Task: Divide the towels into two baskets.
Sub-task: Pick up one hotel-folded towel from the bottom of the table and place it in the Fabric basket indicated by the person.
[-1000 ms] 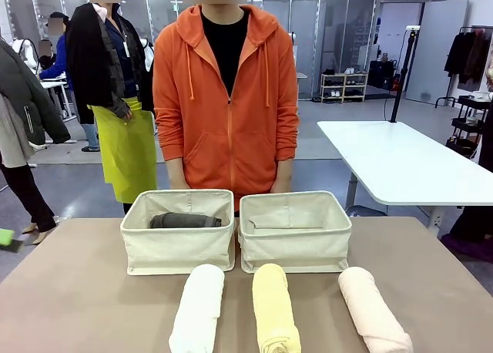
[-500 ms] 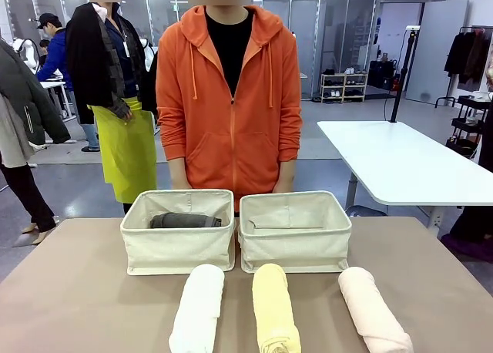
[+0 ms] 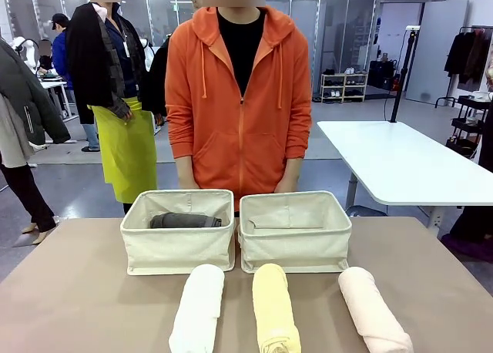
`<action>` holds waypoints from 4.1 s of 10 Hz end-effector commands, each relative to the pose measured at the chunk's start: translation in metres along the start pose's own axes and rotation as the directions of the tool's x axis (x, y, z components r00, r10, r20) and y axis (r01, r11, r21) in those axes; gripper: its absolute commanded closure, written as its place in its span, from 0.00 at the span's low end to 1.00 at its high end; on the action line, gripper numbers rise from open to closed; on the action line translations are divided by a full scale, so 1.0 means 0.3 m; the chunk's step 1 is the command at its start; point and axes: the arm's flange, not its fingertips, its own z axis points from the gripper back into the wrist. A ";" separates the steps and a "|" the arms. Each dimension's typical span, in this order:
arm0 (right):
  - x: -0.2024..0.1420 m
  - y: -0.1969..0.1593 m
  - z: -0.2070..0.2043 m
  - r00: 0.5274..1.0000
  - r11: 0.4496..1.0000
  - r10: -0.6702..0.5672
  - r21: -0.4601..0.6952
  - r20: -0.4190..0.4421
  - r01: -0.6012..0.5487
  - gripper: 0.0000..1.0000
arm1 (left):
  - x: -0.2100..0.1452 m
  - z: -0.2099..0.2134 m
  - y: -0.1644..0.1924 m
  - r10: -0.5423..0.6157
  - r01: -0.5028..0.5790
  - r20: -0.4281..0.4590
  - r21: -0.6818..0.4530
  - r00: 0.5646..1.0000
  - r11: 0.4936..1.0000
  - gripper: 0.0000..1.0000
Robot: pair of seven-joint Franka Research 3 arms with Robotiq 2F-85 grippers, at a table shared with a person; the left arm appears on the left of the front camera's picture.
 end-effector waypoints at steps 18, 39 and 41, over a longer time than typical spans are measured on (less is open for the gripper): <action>-0.232 0.224 -0.646 0.841 0.938 0.157 -0.189 -0.517 -0.292 0.00 | 0.003 0.008 -0.011 -0.016 0.016 0.016 -0.014 1.000 1.000 0.00; -0.806 -0.057 -1.144 0.595 0.512 0.151 -0.452 -0.790 -0.730 0.00 | 0.003 0.008 -0.011 -0.016 0.016 0.016 -0.014 1.000 1.000 0.00; -0.808 -0.052 -1.138 0.554 0.489 0.175 -0.416 -0.814 -0.767 0.16 | 0.003 0.008 -0.011 -0.016 0.016 0.016 -0.014 1.000 1.000 0.00</action>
